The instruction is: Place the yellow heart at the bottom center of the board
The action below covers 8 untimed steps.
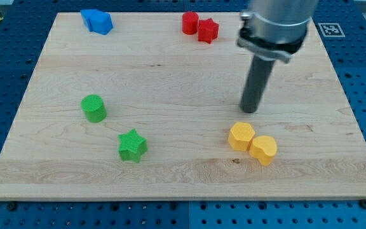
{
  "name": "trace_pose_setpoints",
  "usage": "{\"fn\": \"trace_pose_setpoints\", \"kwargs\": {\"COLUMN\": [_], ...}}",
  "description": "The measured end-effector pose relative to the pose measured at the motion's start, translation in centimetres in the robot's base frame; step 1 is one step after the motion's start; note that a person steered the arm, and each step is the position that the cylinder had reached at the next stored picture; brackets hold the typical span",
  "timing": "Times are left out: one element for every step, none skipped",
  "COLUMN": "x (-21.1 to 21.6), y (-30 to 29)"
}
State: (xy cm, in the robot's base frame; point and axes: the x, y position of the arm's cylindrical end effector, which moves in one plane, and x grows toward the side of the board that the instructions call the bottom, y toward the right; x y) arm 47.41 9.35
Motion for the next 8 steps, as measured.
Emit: {"fn": "trace_pose_setpoints", "kwargs": {"x": [2.1, 2.6, 3.2, 4.4, 5.3, 6.5, 7.1, 7.8], "y": [-0.5, 0.8, 2.4, 3.6, 3.6, 4.3, 5.9, 7.3]}}
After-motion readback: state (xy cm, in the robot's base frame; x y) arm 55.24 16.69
